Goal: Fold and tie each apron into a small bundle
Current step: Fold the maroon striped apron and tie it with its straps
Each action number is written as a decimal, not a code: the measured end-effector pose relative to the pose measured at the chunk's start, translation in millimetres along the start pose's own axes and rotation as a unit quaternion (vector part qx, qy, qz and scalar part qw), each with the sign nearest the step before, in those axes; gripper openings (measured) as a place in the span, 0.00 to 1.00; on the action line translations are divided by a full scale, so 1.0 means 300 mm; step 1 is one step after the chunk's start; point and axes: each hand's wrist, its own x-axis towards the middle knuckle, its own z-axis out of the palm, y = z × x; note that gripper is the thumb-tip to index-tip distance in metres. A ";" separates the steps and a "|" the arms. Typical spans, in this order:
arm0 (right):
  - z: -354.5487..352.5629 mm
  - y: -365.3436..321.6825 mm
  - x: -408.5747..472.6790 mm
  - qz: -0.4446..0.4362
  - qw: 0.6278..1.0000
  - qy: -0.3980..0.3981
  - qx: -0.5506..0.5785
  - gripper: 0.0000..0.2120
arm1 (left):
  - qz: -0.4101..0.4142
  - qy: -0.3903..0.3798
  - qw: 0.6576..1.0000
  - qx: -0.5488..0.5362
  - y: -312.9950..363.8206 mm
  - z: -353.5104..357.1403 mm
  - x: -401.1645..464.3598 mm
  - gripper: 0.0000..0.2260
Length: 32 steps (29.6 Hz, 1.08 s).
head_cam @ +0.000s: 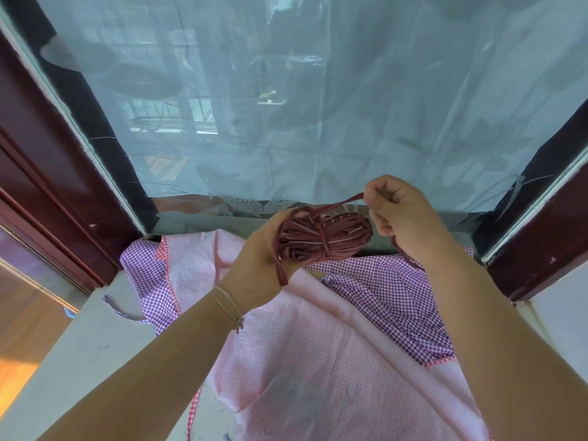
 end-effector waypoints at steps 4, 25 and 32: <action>0.020 0.010 -0.011 -0.051 0.997 0.024 0.059 0.13 | -0.041 0.030 0.996 -0.067 0.005 0.000 0.000 0.20; 0.219 0.160 -0.172 -0.012 0.922 -0.041 -0.384 0.09 | -0.124 0.202 0.967 -0.092 -0.068 -0.001 0.087 0.13; 0.164 0.004 -0.112 -0.120 0.870 -0.047 -0.475 0.09 | -0.064 0.016 0.979 0.195 -0.053 -0.005 0.069 0.15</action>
